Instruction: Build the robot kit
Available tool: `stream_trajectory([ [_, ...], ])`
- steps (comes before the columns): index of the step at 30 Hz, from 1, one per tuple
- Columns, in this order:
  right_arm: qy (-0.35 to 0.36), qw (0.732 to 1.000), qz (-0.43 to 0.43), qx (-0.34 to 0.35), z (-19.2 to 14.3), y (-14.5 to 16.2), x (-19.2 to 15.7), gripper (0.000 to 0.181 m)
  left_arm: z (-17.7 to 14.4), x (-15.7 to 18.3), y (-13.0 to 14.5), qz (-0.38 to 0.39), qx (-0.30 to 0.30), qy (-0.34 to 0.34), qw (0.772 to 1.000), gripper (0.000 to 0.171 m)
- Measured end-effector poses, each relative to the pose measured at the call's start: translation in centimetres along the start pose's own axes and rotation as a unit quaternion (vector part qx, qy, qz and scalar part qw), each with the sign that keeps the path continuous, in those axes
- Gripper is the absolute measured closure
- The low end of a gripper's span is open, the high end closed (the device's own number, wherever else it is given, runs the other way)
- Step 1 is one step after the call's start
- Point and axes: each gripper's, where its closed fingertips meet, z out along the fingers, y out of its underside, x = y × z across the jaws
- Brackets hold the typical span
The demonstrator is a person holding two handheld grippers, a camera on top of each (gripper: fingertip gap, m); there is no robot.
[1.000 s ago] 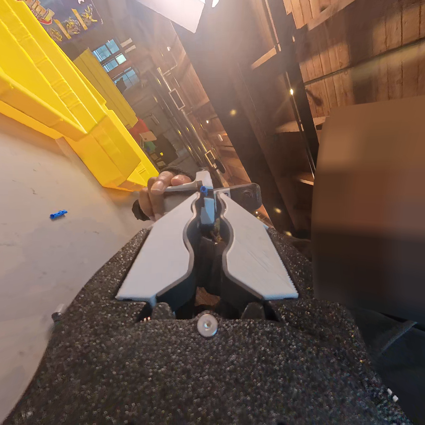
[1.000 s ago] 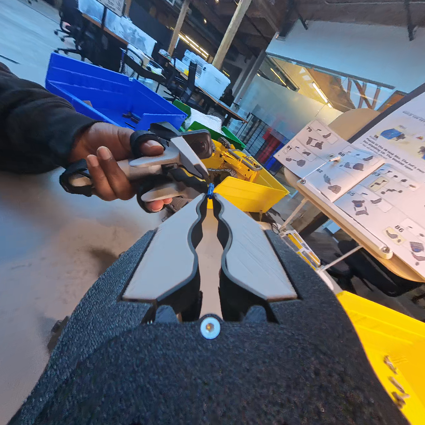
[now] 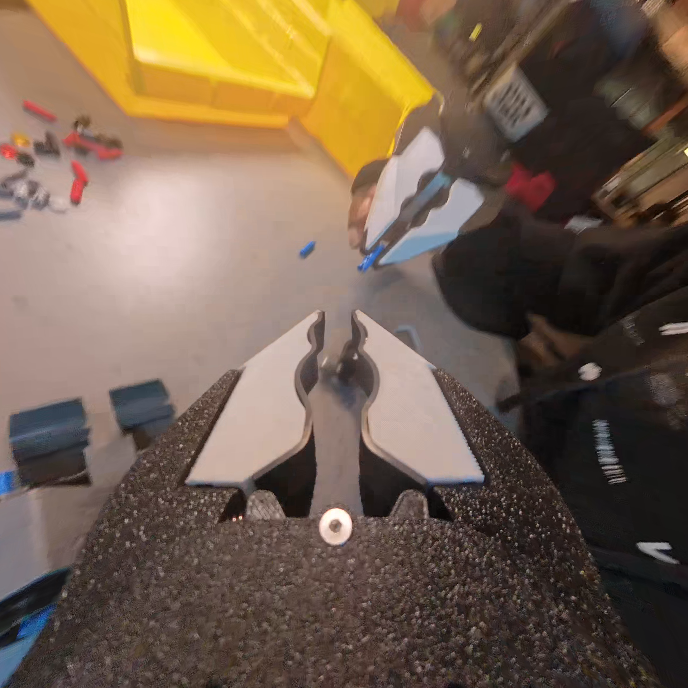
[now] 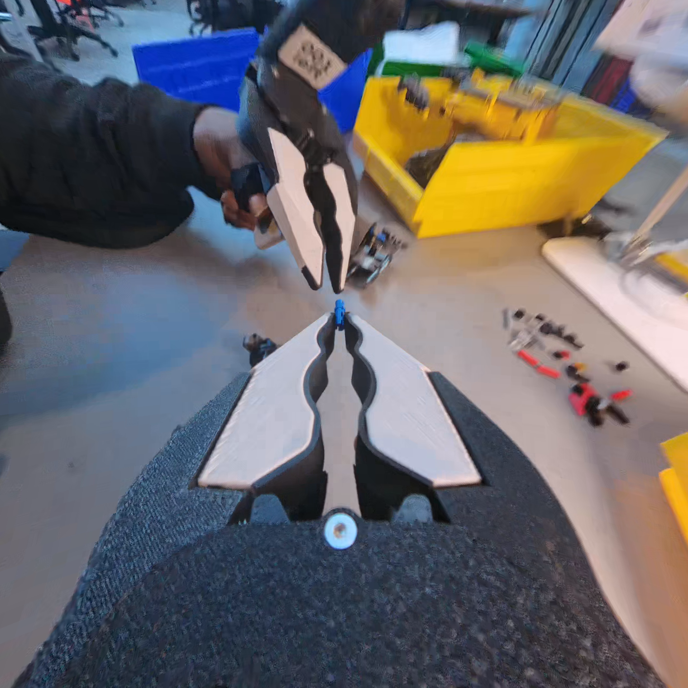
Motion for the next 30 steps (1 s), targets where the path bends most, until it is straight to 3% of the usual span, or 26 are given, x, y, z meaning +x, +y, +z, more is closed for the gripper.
stream_trajectory([
  [2, -0.04, 0.996, 0.061, -0.048, 0.7, 2.2, -0.1, 0.177, 0.8, -0.8, 2.5, -0.002, -0.064, -0.013, 0.998, 0.158],
  [7, -0.089, 0.981, 0.151, -0.077, 1.6, 3.6, -1.2, 0.177, 2.2, -0.6, 4.4, -0.02, -0.107, 0.009, 0.994, 0.16],
  [19, -0.157, 0.977, 0.11, -0.093, 0.7, 3.1, -5.5, 0.177, 2.9, 1.2, 6.0, 0.073, -0.162, 0.014, 0.984, 0.142],
  [23, -0.16, 0.976, 0.078, -0.122, 0.9, 4.0, -6.4, 0.177, 2.3, 1.9, 6.4, 0.076, -0.175, 0.027, 0.981, 0.138],
  [30, -0.159, 0.976, 0.05, -0.138, 0.9, 4.2, -7.1, 0.177, 2.9, 3.2, 7.6, 0.155, -0.218, 0.011, 0.964, 0.126],
])
